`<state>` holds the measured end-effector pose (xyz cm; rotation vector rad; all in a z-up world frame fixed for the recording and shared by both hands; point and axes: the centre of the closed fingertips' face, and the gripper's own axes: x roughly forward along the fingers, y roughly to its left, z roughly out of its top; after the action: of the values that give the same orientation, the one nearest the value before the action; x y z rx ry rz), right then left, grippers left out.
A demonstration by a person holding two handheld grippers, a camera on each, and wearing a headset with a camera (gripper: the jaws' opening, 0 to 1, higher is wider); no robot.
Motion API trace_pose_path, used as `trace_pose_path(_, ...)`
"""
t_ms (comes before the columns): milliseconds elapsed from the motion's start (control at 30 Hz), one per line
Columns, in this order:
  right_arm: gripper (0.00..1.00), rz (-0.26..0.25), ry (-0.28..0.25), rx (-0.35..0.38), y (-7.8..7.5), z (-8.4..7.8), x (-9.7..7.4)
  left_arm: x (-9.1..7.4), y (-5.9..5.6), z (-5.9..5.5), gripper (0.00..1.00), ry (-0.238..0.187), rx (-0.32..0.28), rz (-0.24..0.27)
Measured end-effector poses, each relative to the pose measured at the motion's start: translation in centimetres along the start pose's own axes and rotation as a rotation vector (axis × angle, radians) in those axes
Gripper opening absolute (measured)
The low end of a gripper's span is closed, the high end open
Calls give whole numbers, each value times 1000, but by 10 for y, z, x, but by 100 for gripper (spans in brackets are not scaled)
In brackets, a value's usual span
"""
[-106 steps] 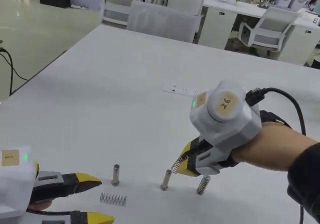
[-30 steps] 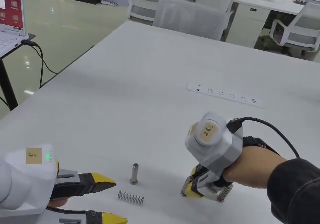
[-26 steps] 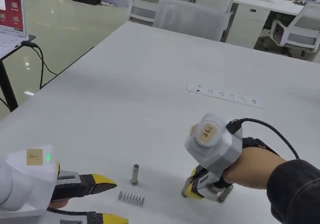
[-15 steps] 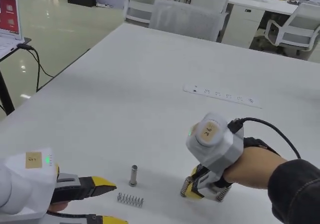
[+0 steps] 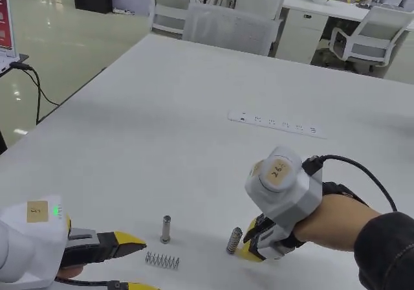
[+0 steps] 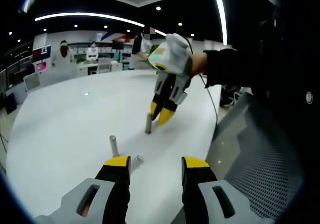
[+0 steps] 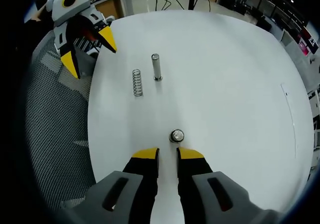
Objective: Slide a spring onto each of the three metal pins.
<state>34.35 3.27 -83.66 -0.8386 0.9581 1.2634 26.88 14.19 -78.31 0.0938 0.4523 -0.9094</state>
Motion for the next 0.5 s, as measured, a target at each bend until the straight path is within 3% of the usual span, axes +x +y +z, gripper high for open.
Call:
trace_pose_path(267,11,4,-3,6,12,-3,-2,1,-2,1,34,-1,6,-5)
trace_pose_path(500,11,29,-16,-18,31,7,0,0,-2,3,34,-9,6,-1)
